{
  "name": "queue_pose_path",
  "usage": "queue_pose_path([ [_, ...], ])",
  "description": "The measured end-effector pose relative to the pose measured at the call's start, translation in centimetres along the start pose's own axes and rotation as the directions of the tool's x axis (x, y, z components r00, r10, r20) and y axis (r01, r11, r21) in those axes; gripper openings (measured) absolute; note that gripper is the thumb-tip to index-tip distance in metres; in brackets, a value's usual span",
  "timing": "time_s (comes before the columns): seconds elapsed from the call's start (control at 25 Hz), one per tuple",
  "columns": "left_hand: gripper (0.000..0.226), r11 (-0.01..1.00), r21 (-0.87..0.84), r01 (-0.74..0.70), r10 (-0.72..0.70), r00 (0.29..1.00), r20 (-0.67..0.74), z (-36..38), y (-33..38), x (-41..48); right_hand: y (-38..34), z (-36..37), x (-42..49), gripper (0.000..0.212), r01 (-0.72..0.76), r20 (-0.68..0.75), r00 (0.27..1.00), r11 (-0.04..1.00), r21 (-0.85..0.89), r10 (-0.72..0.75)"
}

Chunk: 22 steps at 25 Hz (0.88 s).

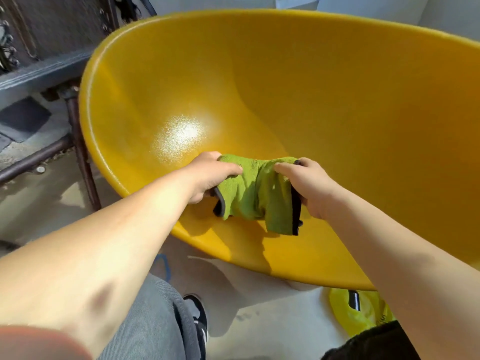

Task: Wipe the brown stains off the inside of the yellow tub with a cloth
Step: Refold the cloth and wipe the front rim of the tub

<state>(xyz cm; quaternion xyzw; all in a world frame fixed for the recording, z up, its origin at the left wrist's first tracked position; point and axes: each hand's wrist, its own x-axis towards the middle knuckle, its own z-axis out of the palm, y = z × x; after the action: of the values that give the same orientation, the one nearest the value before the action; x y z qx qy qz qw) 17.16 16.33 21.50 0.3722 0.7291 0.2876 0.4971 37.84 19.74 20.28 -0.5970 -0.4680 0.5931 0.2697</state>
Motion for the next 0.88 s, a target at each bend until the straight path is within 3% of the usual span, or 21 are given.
queue_pose_path([
  [0.04, 0.074, 1.0, 0.026, 0.002, -0.002, 1.0, -0.01, -0.7, 0.2, -0.7, -0.6, 1.0, -0.6, 0.034, -0.001, 0.056, 0.998, 0.999, 0.036, -0.001],
  [0.12, 0.043, 1.0, -0.009, -0.028, 0.027, 0.997, -0.078, -2.4, 0.8, -2.3, -2.0, 3.0, -1.7, 0.036, -0.025, 0.165, 0.986, 0.987, 0.162, -0.002],
  [0.16, 0.04, 0.999, -0.02, -0.033, 0.03, 0.991, -0.134, -3.4, 0.8, -3.1, -2.8, 4.0, -2.2, 0.033, -0.04, 0.22, 0.975, 0.969, 0.244, -0.015],
  [0.24, 0.064, 0.999, 0.046, -0.02, 0.032, 0.961, -0.274, -5.4, -0.1, -4.3, -4.9, 6.0, -3.8, 0.025, -0.084, 0.346, 0.936, 0.917, 0.39, -0.061],
  [0.32, 0.072, 0.98, 0.2, -0.001, 0.09, 0.894, -0.439, -6.5, -0.9, -5.1, -6.4, 7.4, -4.9, 0.031, -0.067, 0.401, 0.907, 0.895, 0.441, -0.13],
  [0.4, 0.049, 0.967, 0.254, -0.01, 0.145, 0.842, -0.519, -6.7, -1.4, -4.9, -6.8, 8.0, -5.3, 0.049, -0.024, 0.399, 0.899, 0.888, 0.46, -0.183],
  [0.44, 0.038, 0.984, 0.174, -0.043, 0.126, 0.856, -0.502, -6.5, -1.3, -4.6, -6.7, 8.1, -5.2, 0.057, -0.011, 0.387, 0.903, 0.89, 0.456, -0.188],
  [0.48, 0.043, 0.999, -0.001, -0.049, 0.044, 0.911, -0.41, -6.0, -1.0, -4.5, -6.4, 8.1, -5.2, 0.058, -0.009, 0.382, 0.905, 0.891, 0.454, -0.185],
  [0.52, 0.053, 0.976, -0.217, 0.02, -0.069, 0.973, -0.221, -5.5, -0.7, -4.4, -6.2, 7.9, -5.1, 0.052, -0.025, 0.387, 0.905, 0.887, 0.461, -0.176],
  [0.56, 0.067, 0.92, -0.368, 0.137, -0.143, 0.99, 0.012, -5.1, -0.6, -4.4, -6.0, 7.6, -4.9, 0.043, -0.05, 0.407, 0.898, 0.88, 0.473, -0.167],
  [0.64, 0.093, 0.857, -0.441, 0.269, -0.121, 0.935, 0.334, -4.6, -0.7, -3.7, -5.6, 7.1, -4.6, 0.03, -0.089, 0.437, 0.883, 0.853, 0.515, -0.171],
  [0.76, 0.103, 0.804, -0.506, 0.313, -0.048, 0.882, 0.468, -4.2, -1.0, -2.8, -5.4, 7.2, -4.0, 0.026, -0.097, 0.445, 0.882, 0.863, 0.495, -0.156],
  [0.88, 0.097, 0.758, -0.598, 0.259, 0.045, 0.895, 0.444, -3.7, -0.7, -2.8, -5.6, 7.1, -3.3, 0.033, -0.064, 0.408, 0.907, 0.928, 0.368, -0.099],
])
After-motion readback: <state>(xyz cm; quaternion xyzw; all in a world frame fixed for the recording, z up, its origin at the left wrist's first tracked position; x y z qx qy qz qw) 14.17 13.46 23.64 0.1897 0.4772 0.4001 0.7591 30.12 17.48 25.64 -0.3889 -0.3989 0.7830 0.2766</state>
